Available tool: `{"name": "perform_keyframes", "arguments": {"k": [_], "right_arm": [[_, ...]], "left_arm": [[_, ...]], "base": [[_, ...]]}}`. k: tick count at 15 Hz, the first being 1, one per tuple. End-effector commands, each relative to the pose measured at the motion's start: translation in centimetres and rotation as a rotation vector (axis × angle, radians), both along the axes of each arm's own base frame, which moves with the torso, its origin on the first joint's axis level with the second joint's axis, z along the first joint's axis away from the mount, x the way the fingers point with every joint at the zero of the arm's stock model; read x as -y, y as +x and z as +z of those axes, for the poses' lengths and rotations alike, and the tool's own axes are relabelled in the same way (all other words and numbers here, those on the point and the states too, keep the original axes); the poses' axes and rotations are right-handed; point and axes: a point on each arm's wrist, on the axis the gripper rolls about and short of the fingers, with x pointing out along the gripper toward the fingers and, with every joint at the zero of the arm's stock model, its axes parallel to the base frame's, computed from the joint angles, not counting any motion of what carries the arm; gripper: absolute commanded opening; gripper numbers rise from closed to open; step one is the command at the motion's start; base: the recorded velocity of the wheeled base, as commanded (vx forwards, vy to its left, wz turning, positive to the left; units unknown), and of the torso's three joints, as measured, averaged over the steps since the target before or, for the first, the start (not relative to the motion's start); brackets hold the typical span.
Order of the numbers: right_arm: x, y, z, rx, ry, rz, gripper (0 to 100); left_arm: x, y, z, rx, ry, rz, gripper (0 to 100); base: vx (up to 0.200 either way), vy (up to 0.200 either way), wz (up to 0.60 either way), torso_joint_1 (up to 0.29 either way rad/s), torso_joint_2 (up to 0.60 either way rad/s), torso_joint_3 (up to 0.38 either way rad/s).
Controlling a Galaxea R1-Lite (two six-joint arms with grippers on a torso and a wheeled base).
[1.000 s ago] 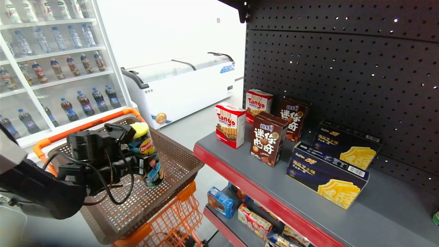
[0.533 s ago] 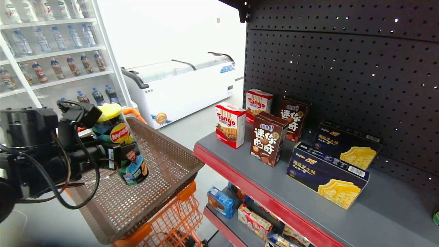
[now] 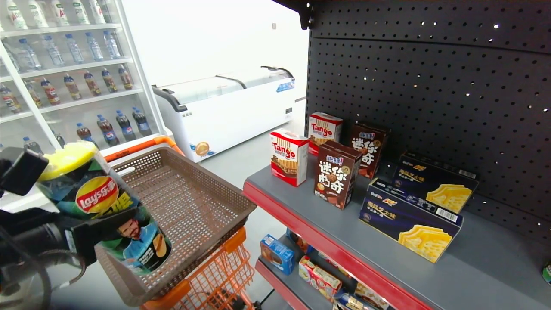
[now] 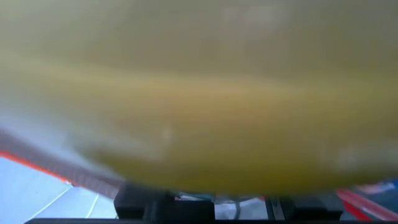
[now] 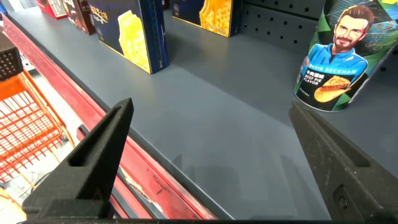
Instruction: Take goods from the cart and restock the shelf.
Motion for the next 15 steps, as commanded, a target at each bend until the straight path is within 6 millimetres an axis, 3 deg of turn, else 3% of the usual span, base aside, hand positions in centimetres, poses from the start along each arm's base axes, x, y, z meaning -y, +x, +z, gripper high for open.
{"name": "perform_keyframes", "arguments": {"k": [1,4,8,12,15], "right_arm": [[0.0,0.0,0.0,-0.001,0.0,0.0,100],[0.0,0.0,0.0,-0.001,0.0,0.0,100],[0.0,0.0,0.0,-0.003,0.0,0.0,100],[0.0,0.0,0.0,-0.001,0.0,0.004,100],[0.0,0.0,0.0,-0.003,0.0,0.004,100]], "left_arm": [[-0.2,-3.2,-0.7,0.03,-0.009,-0.028,0],[-0.2,-4.7,-1.9,0.018,-0.019,-0.067,0],[-0.4,-4.8,-1.6,0.041,-0.022,-0.041,0],[-0.6,-7.1,-3.7,0.049,0.053,-0.061,0],[-0.5,-6.9,-2.9,0.078,0.053,-0.061,0]], "base": [[0.0,0.0,0.0,0.0,0.0,0.0],[0.0,0.0,0.0,0.0,0.0,0.0],[0.0,0.0,0.0,0.0,0.0,0.0],[0.0,0.0,0.0,0.0,0.0,0.0],[0.0,0.0,0.0,0.0,0.0,0.0]]}}
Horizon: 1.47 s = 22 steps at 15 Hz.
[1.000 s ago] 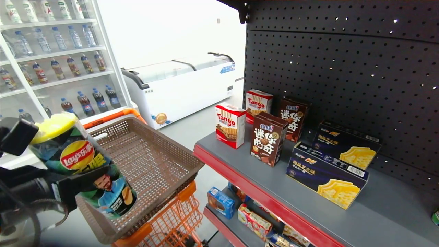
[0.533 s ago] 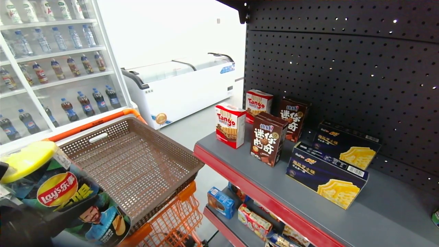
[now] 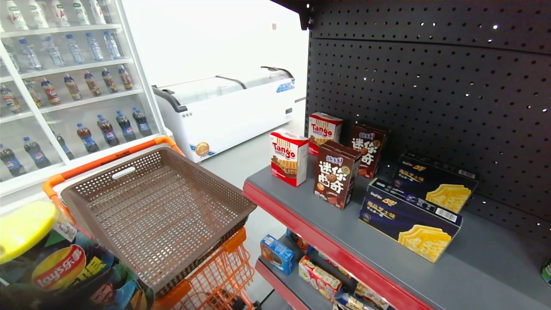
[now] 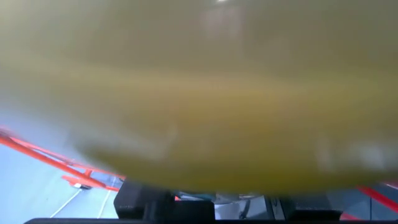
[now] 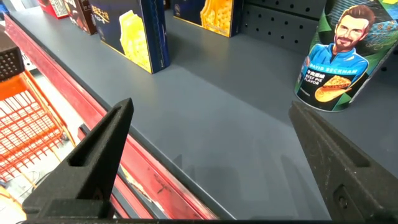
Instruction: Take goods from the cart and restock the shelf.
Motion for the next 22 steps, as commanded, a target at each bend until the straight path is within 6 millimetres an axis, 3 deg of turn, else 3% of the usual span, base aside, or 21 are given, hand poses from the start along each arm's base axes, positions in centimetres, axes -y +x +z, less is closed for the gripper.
{"name": "perform_keyframes", "arguments": {"k": [1,3,15,19,22], "right_arm": [[0.0,0.0,0.0,-0.001,0.0,0.001,100],[0.0,0.0,0.0,0.0,0.0,0.001,100],[0.0,0.0,0.0,-0.001,0.0,0.001,100],[0.0,0.0,0.0,-0.001,-0.001,0.001,100],[0.0,0.0,0.0,-0.001,-0.001,0.001,100]], "left_arm": [[0.0,-0.1,0.5,0.025,-0.005,-0.001,0],[0.0,0.0,0.9,0.033,-0.011,-0.005,0],[0.2,0.2,0.8,0.02,-0.018,-0.044,0],[1.5,-0.3,1.8,0.049,-0.083,-0.391,0],[2.1,-0.1,2.1,0.036,-0.106,-0.509,0]], "base": [[0.0,0.0,0.0,0.0,0.0,0.0],[0.0,0.0,0.0,0.0,0.0,0.0],[0.0,0.0,-0.6,0.0,0.0,0.0],[0.0,0.0,-0.6,0.005,0.0,0.002],[0.0,0.0,-0.6,0.002,0.0,0.005]]}}
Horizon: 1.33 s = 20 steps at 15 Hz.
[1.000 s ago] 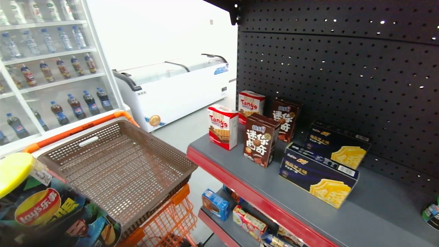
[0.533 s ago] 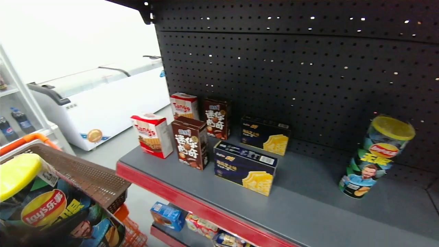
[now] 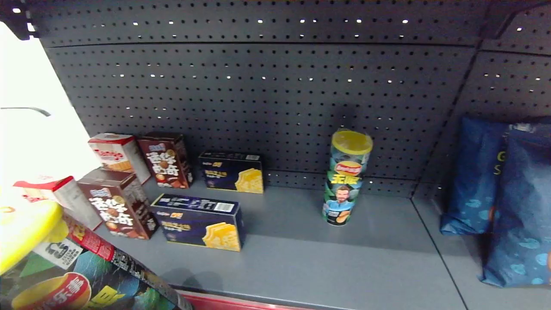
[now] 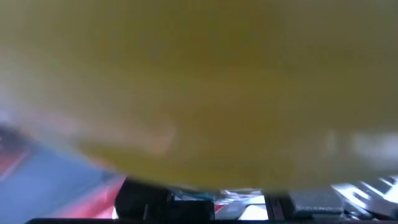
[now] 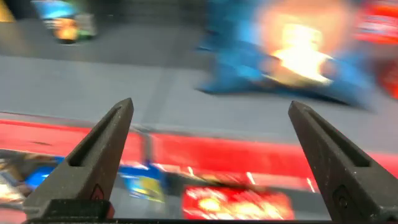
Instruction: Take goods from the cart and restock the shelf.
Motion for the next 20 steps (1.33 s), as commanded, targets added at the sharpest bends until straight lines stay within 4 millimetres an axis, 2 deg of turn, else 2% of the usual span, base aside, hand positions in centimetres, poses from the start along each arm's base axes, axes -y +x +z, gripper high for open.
{"name": "perform_keyframes", "arguments": {"k": [1,4,10,16,20], "right_arm": [[0.0,0.01,0.0,-0.001,0.0,0.0,100],[0.0,0.01,0.0,-0.001,0.002,0.0,100],[0.0,0.01,0.0,-0.001,-0.001,0.0,100],[0.0,0.01,0.02,0.0,0.0,0.0,100],[0.0,0.01,0.0,-0.001,0.0,0.0,100]], "left_arm": [[0.27,0.46,-0.24,-0.027,0.006,-0.021,0],[0.28,0.5,-0.35,-0.035,0.007,-0.02,0],[0.22,0.48,-0.63,-0.045,0.011,-0.01,0],[0.17,0.31,-1.16,-0.06,0.014,-0.008,0],[0.16,0.29,-1.14,-0.058,0.014,-0.008,0]], "base": [[0.0,0.0,-0.6,0.002,0.0,0.007],[0.0,0.0,-0.6,0.002,0.0,-0.001],[0.0,0.0,0.0,0.0,0.0,0.0],[0.0,0.0,0.6,0.003,0.0,-0.001],[0.0,0.0,0.0,0.0,0.0,0.0]]}}
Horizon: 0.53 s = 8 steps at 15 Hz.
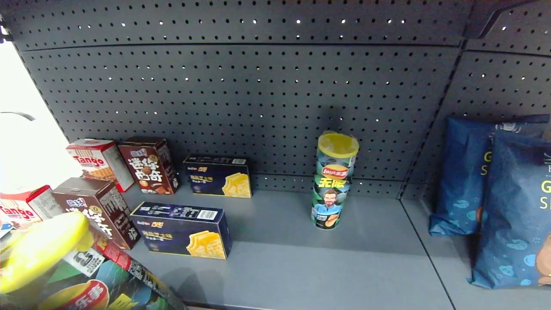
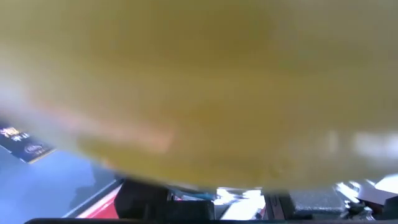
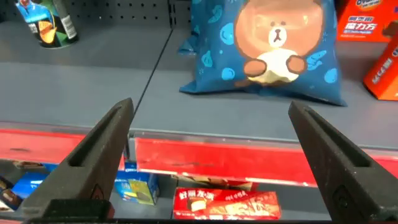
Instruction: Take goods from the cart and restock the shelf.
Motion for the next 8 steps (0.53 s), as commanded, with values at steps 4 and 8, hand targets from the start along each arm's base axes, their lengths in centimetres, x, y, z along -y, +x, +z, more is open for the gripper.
{"name": "perform_keyframes", "arguments": {"k": [4,8], "right_arm": [[0.0,0.01,0.01,-0.001,0.002,0.001,100],[0.0,0.01,-0.01,-0.002,0.002,0.001,100]], "left_arm": [[-0.02,-0.07,-0.32,-0.009,0.003,0.001,0],[-0.04,-0.14,-0.52,-0.015,0.004,0.0,0]], "base": [[0.0,0.0,-0.3,-0.001,0.0,0.002],[0.0,0.0,-0.15,-0.002,0.0,0.001]]}}
